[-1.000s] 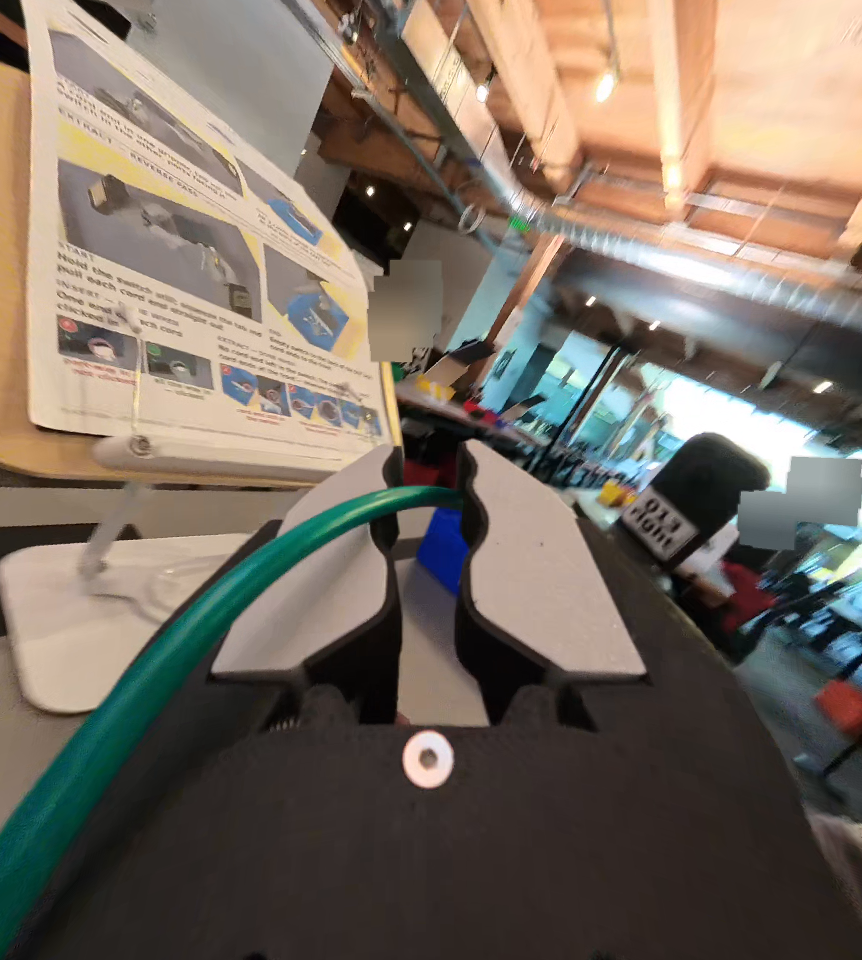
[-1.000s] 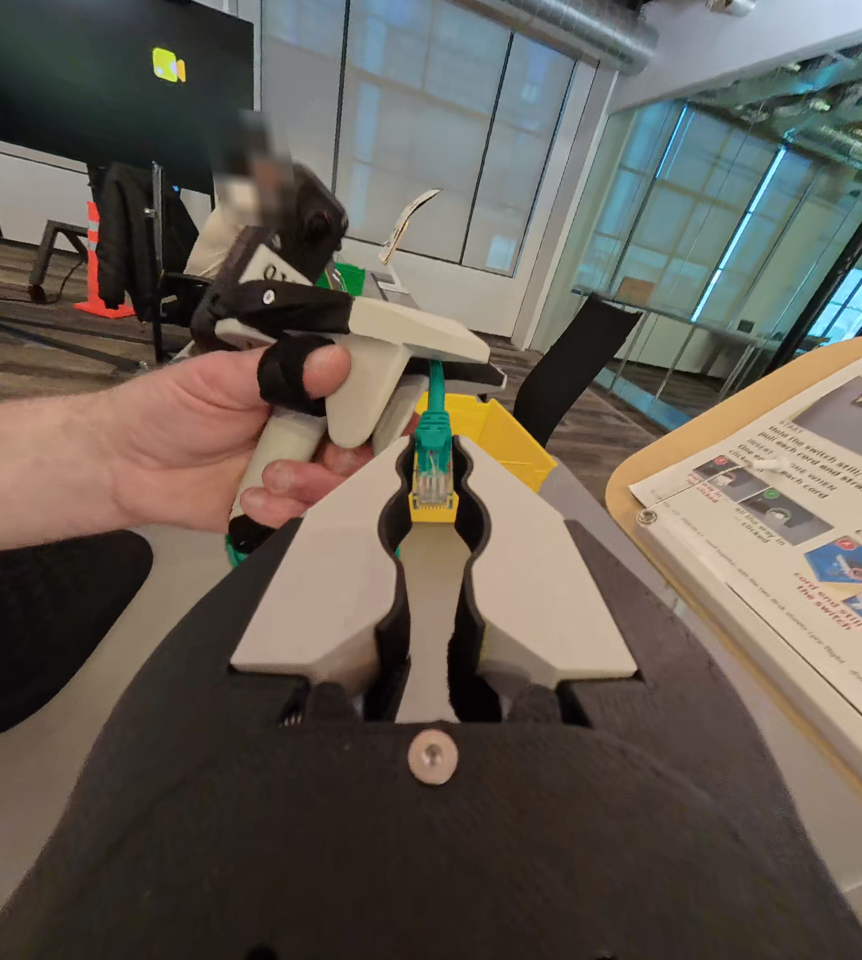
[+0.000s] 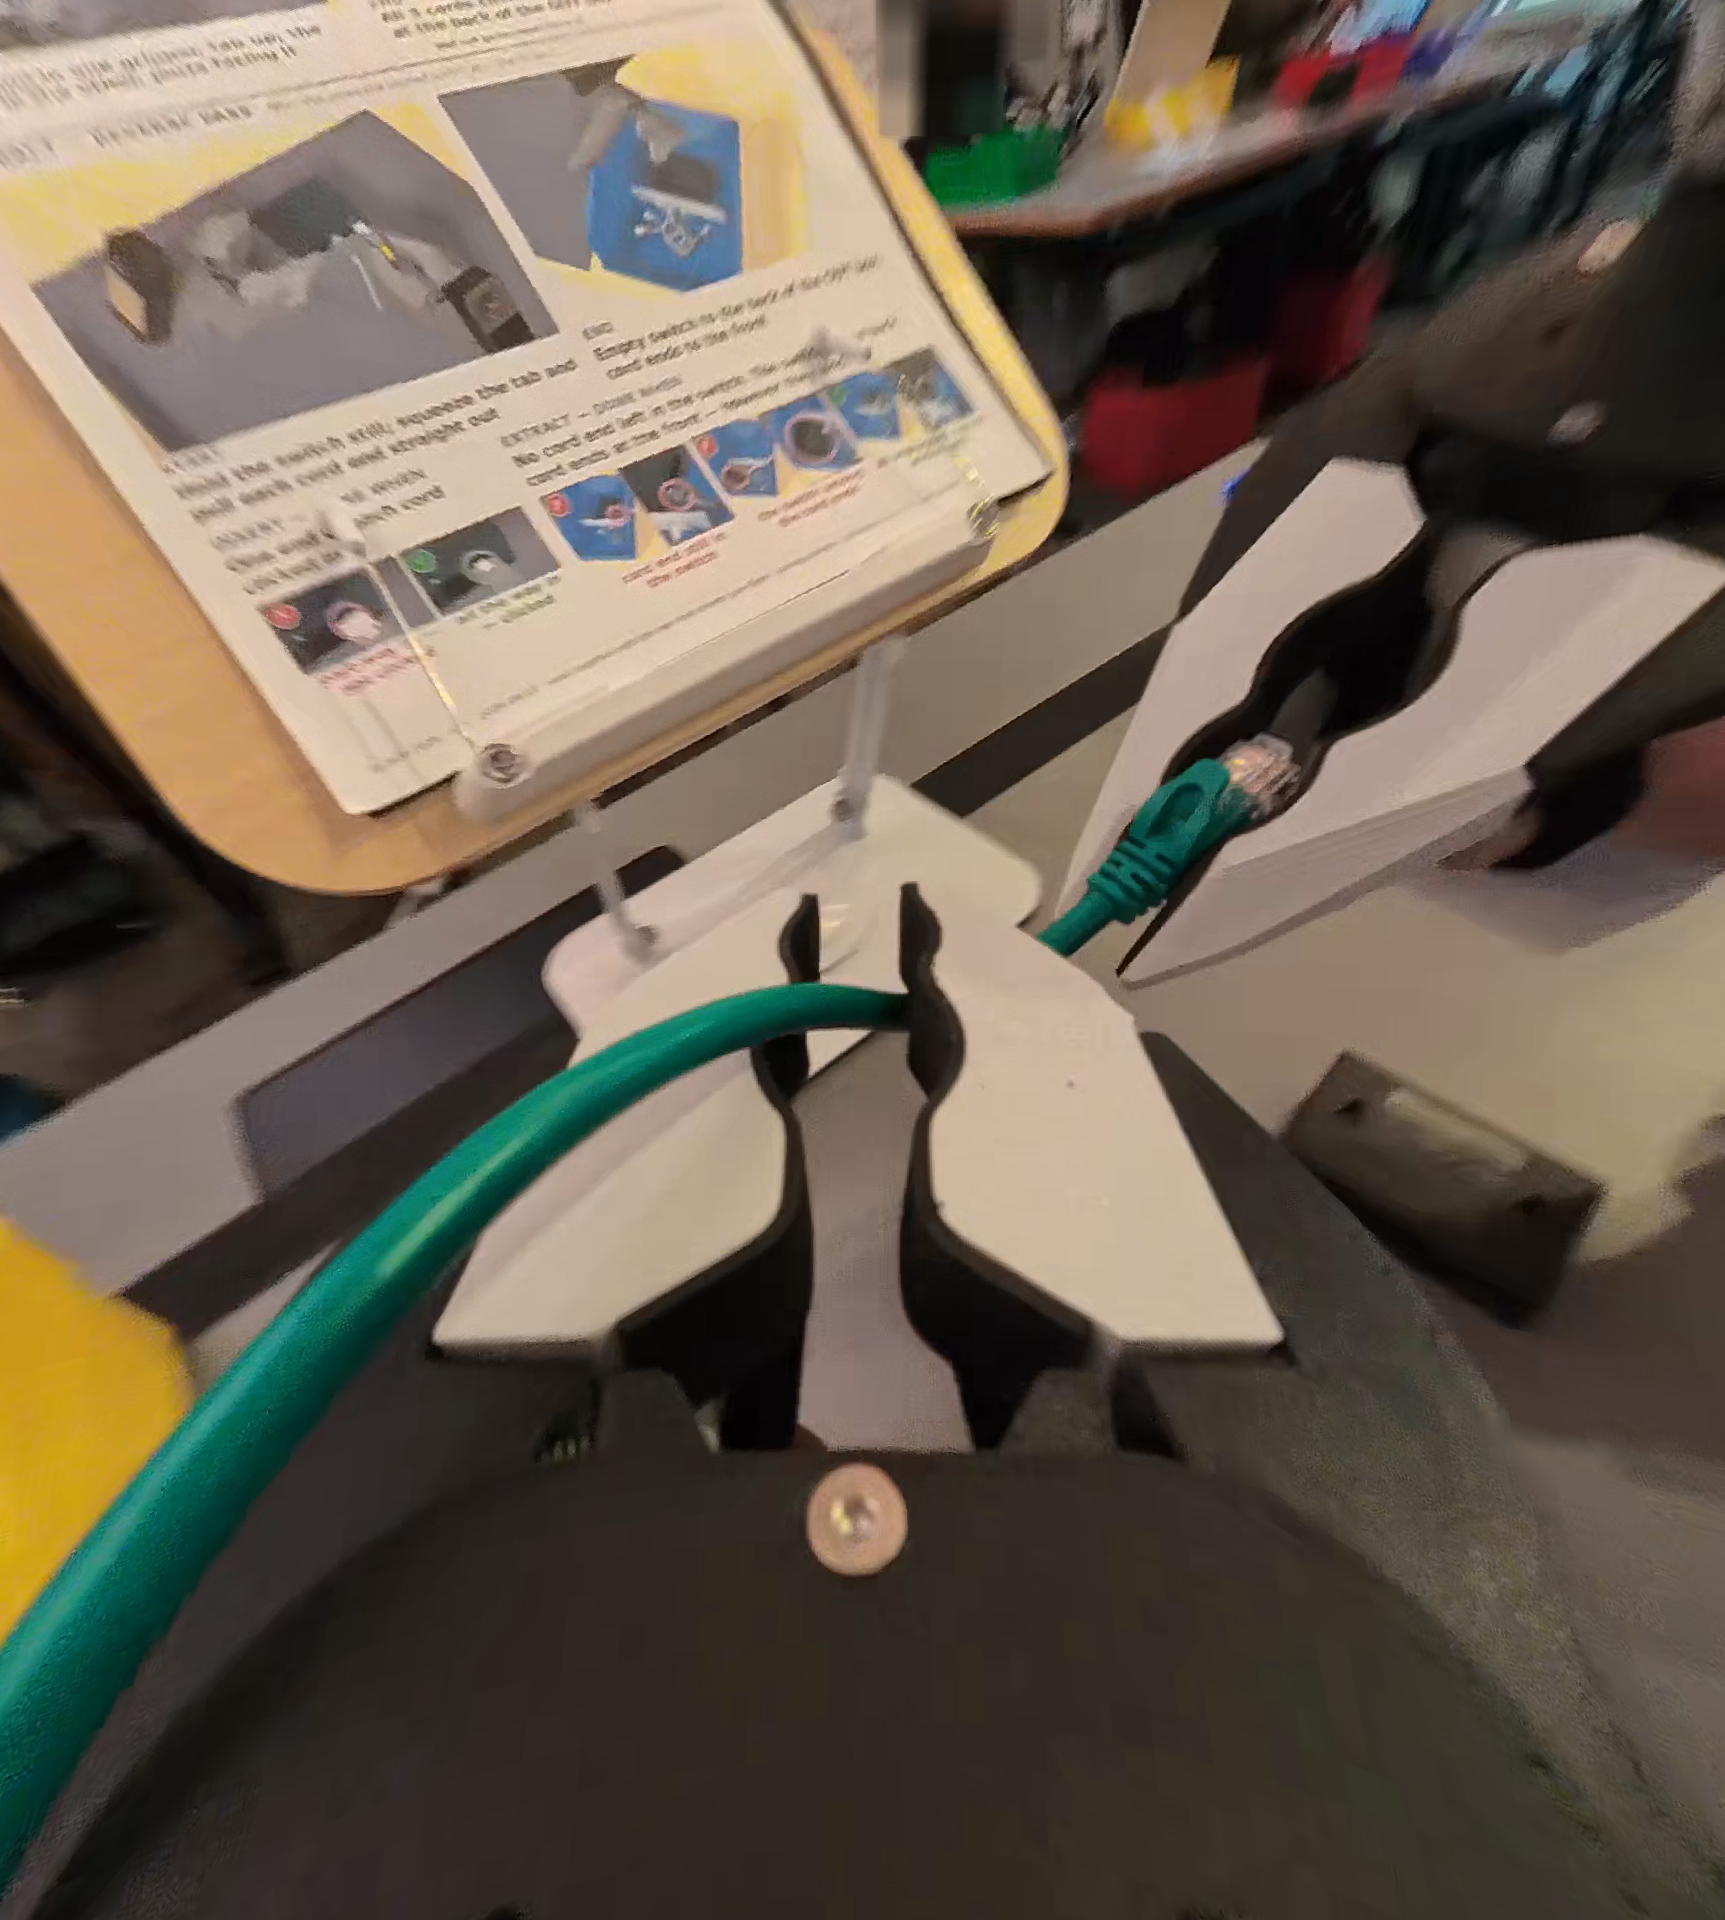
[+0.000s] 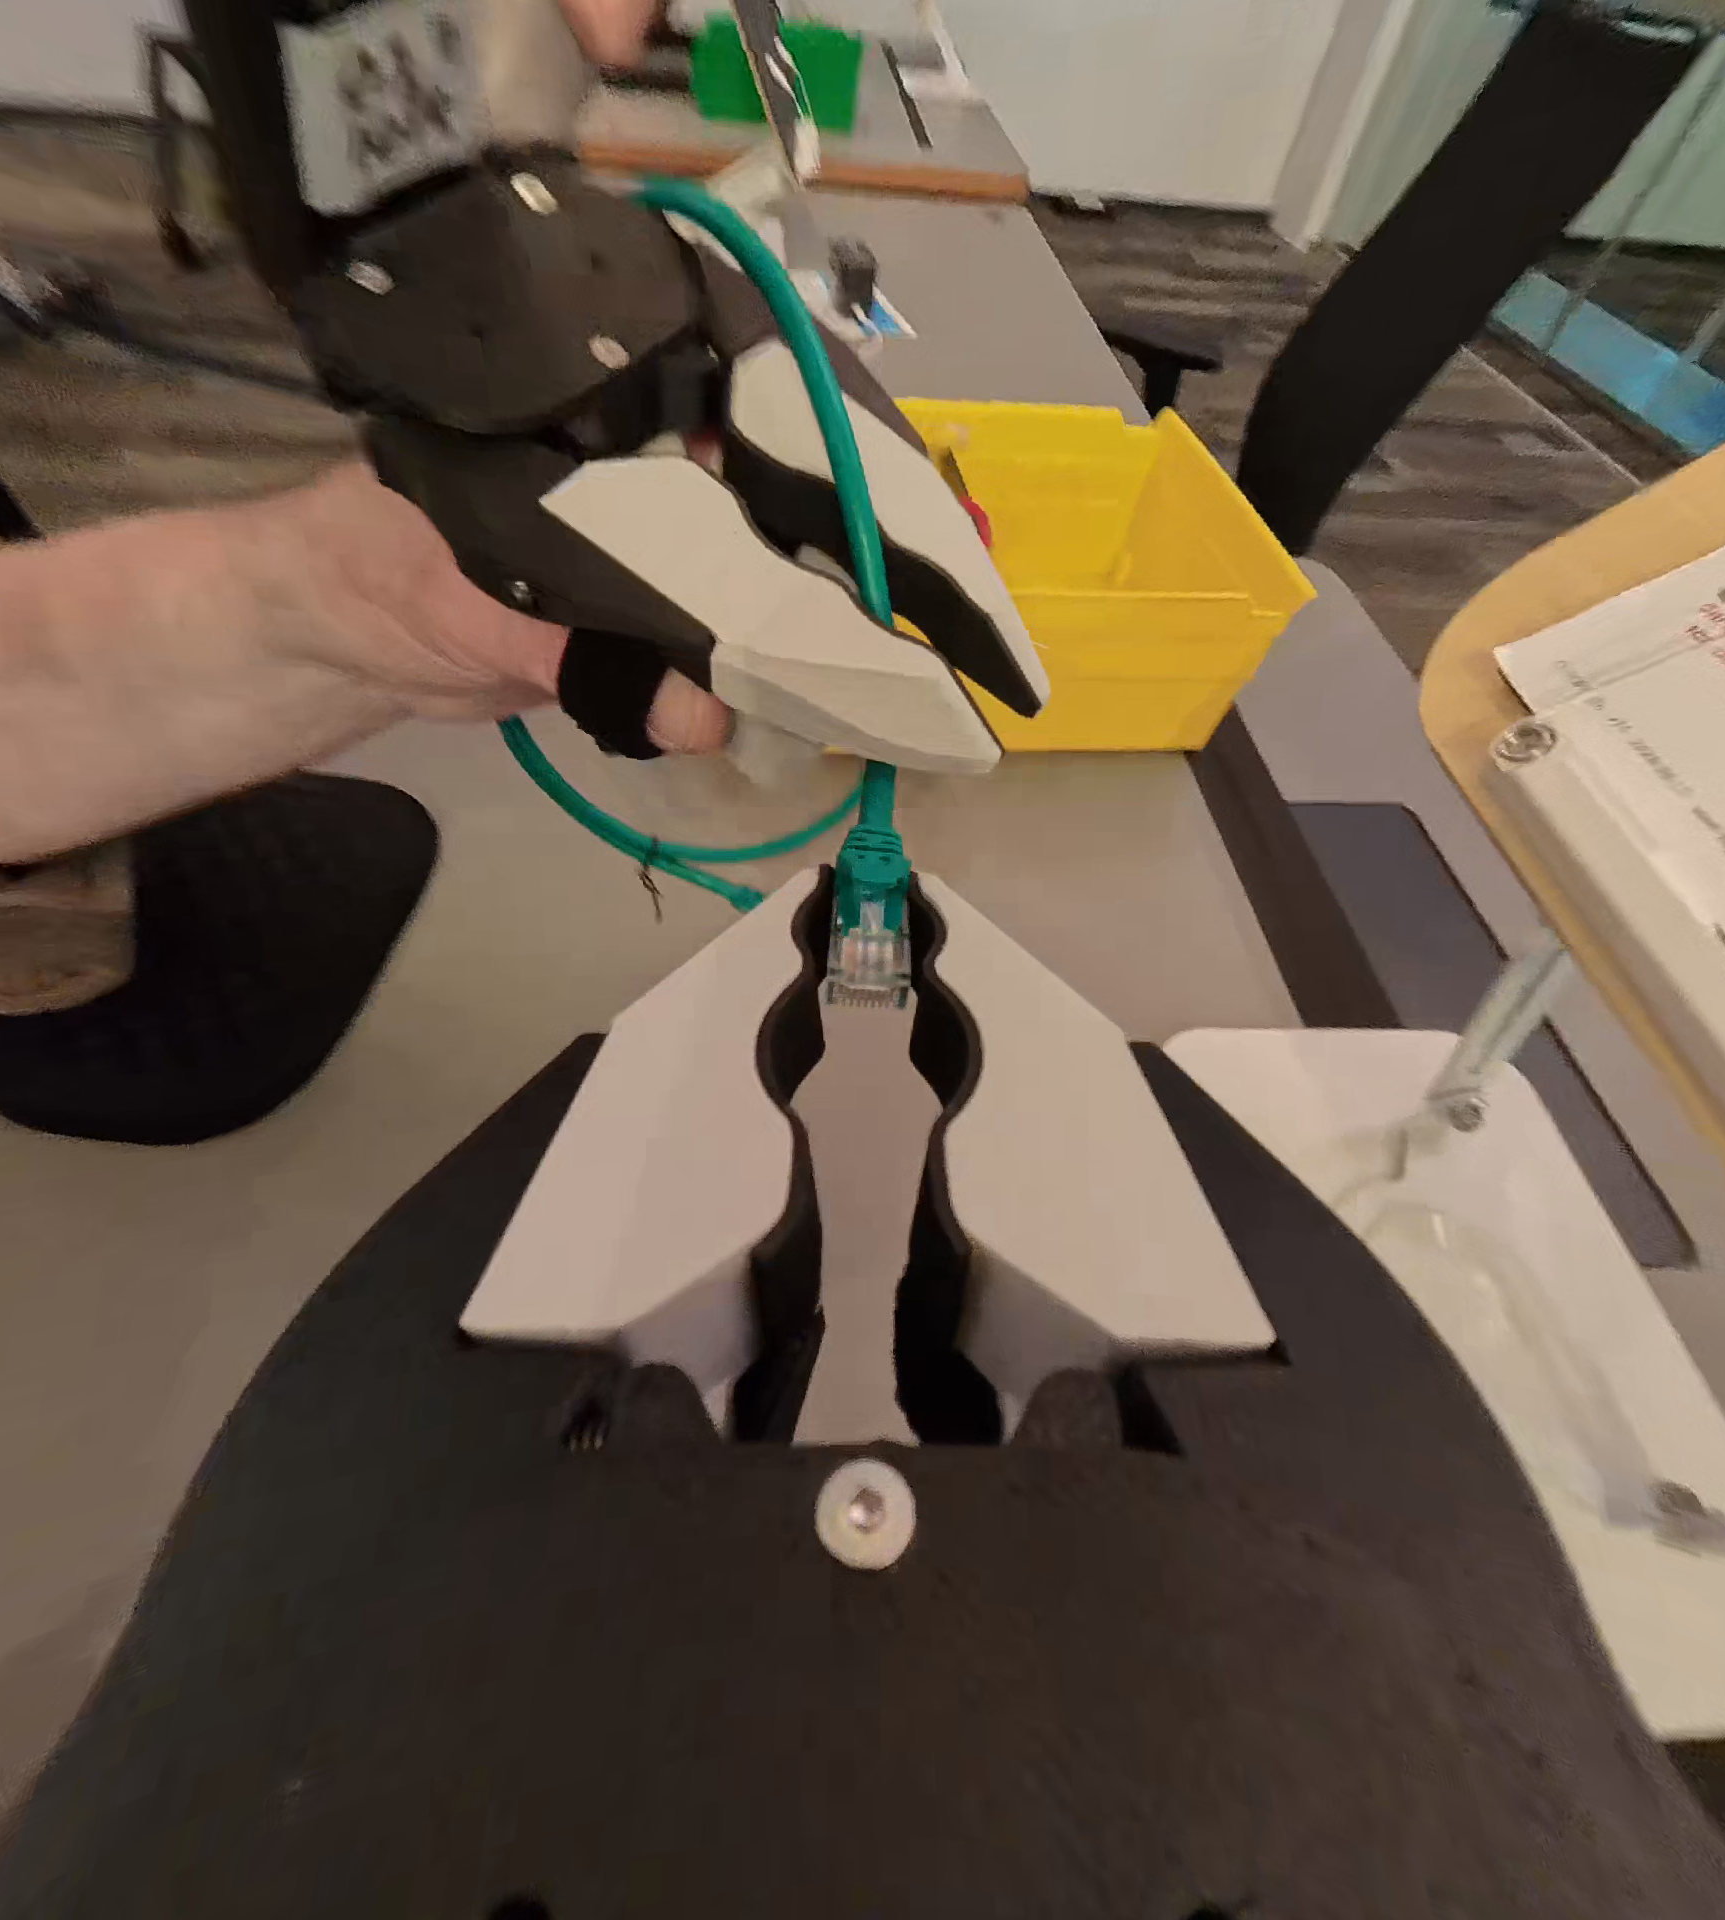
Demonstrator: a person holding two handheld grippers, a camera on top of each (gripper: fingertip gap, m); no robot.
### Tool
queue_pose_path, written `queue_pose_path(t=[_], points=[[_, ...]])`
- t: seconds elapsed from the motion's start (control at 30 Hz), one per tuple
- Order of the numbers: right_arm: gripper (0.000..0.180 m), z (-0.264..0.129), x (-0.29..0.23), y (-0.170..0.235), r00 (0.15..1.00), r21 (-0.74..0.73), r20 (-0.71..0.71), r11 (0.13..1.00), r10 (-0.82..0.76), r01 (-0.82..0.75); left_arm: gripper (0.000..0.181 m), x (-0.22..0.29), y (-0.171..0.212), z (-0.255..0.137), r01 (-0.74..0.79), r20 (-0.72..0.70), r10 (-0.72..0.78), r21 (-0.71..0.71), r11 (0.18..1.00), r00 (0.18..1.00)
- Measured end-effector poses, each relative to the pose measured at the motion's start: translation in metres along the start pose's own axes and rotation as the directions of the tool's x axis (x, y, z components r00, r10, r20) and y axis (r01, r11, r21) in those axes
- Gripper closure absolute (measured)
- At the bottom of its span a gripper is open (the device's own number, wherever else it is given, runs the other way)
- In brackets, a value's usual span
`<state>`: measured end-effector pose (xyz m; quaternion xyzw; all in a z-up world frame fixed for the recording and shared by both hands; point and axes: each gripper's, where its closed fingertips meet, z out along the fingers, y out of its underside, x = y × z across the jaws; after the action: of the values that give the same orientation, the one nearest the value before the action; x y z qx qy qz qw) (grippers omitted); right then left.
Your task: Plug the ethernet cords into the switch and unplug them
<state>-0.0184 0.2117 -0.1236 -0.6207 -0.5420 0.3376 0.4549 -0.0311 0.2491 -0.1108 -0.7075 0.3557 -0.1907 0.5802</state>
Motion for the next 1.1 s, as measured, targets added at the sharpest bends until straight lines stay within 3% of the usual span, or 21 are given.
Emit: queue_pose_path(t=[0.1, 0.27, 0.43, 0.6, 0.77, 0.87, 0.9, 1.0, 1.1], points=[[0.171, -0.003, -0.003, -0.005, 0.997, 0.079, 0.067, 0.996, 0.038, -0.043, 0.149, 0.009, -0.005, -0.002, 0.208, -0.171, -0.191, 0.089, 0.974, 0.967], [0.171, -0.005, 0.006, 0.002, 0.992, 0.117, 0.093, 0.988, 0.09, -0.1, 0.117, 0.031, 0.001, -0.003, 0.527, -0.444, -0.458, 0.038, 0.849, 0.77], [0.171, -0.004, 0.011, 0.007, 0.988, 0.149, 0.109, 0.981, 0.11, -0.126, 0.117, 0.061, 0.021, -0.012, 0.503, -0.493, -0.464, -0.061, 0.862, 0.736], [0.171, -0.005, 0.021, 0.01, 0.989, 0.164, 0.066, 0.976, 0.134, -0.143, 0.111, 0.094, 0.001, -0.029, 0.639, -0.627, -0.556, -0.118, 0.76, 0.546], [0.171, -0.006, 0.028, 0.011, 0.988, 0.175, 0.037, 0.972, 0.151, -0.155, 0.115, 0.157, -0.024, -0.072, 0.504, -0.772, -0.426, -0.16, 0.849, 0.472], [0.171, -0.006, 0.028, 0.013, 0.987, 0.177, 0.047, 0.971, 0.153, -0.159, 0.119, 0.162, -0.054, -0.104, 0.422, -0.799, -0.27, -0.023, 0.906, 0.537], [0.171, -0.006, 0.027, 0.012, 0.987, 0.185, 0.055, 0.97, 0.153, -0.161, 0.121, 0.152, -0.062, -0.108, 0.378, -0.759, -0.22, 0.037, 0.925, 0.612], [0.171, -0.006, 0.019, 0.005, 0.985, 0.214, 0.104, 0.964, 0.139, -0.159, 0.116, 0.101, -0.065, -0.097, 0.06, -0.475, 0.021, 0.154, 0.986, 0.88], [0.171, -0.007, 0.006, -0.003, 0.978, 0.249, 0.174, 0.955, 0.119, -0.16, 0.105, 0.055, -0.061, -0.079, -0.181, -0.307, 0.209, 0.119, 0.976, 0.928]])
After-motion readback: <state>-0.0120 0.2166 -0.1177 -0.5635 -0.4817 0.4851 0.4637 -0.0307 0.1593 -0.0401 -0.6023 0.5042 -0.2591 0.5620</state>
